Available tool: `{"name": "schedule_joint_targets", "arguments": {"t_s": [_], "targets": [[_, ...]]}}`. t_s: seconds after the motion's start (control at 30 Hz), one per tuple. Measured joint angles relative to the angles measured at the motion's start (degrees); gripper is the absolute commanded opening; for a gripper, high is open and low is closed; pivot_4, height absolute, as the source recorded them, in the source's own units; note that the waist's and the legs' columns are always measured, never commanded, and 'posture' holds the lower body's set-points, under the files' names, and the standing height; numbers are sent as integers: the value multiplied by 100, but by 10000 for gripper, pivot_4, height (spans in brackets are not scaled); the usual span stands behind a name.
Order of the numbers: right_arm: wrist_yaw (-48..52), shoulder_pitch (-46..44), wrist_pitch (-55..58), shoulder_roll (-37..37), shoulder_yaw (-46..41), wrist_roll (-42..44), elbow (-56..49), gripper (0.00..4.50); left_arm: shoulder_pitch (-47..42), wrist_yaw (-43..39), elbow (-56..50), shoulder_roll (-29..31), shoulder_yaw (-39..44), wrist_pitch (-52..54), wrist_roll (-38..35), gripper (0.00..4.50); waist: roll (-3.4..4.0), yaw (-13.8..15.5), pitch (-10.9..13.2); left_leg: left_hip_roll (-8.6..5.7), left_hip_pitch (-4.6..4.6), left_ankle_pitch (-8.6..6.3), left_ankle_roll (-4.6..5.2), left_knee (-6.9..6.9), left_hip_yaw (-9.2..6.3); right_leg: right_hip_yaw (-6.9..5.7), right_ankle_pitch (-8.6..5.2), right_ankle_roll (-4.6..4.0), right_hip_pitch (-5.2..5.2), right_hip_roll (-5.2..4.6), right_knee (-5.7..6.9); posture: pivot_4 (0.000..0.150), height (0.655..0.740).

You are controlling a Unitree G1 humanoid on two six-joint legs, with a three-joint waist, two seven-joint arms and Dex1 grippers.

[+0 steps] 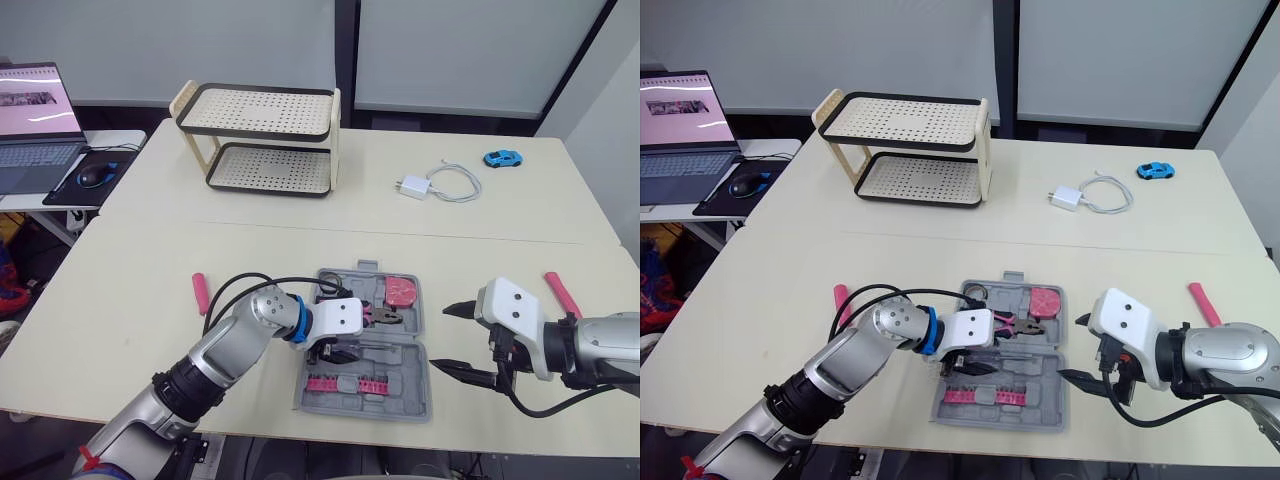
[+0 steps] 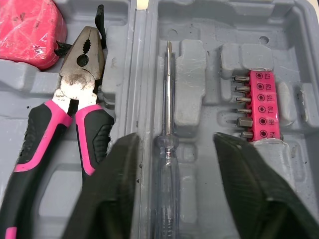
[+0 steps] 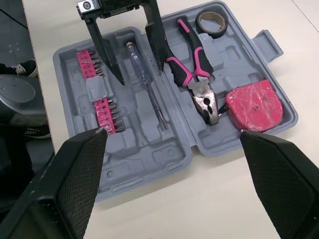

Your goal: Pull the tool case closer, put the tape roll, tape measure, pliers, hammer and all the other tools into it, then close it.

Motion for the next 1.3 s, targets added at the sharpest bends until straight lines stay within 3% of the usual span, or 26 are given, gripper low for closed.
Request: {"name": "schedule_joint_targets", "arguments": {"t_s": [0.17, 0.2, 0.3, 0.53, 0.57, 1.3], "targets": [[-52, -1, 33, 39, -2, 80, -8, 45000, -27, 42, -158, 11, 366, -152, -211, 32815, 0, 1, 0, 0, 1, 0, 0, 1, 0, 0, 0, 0, 0, 0, 0, 1500, 7350], [-57, -1, 34, 44, -2, 94, -12, 45000, -28, 29, -155, 7, 429, -173, -283, 31047, 0, 0, 0, 0, 1, 0, 0, 1, 0, 0, 0, 0, 1, 0, 0, 1500, 7350], [-74, -6, 34, 59, -3, 115, -33, 45000, -27, -166, -20, 43, 496, -396, -498, 24032, 0, 0, 0, 0, 2, 0, 0, 0, 1, 0, 0, 0, 1, 0, 0, 1500, 7350], [-123, -6, 32, 87, -3, 116, -39, 45000, -18, -410, 551, 27, 421, -812, -535, 1613, 0, 2, 0, -1, 1, 0, 0, 2, 0, 0, 0, 0, 1, 0, 0, 1500, 7350], [-128, -4, 32, 88, -3, 116, -39, 45000, -20, -414, 607, 2, 393, -873, -523, 338, 0, 2, 0, -1, 1, 0, 0, 1, 0, 0, 0, 0, 1, 0, 0, 1500, 7350], [-186, 69, 94, 92, -76, 217, -173, 45000, -20, -269, 1321, -292, 144, -1271, -67, 338, 3, 17, -6, -2, 13, 1, 1, 11, -2, 0, 2, 3, 19, -2, 2, 1500, 7350]]}}
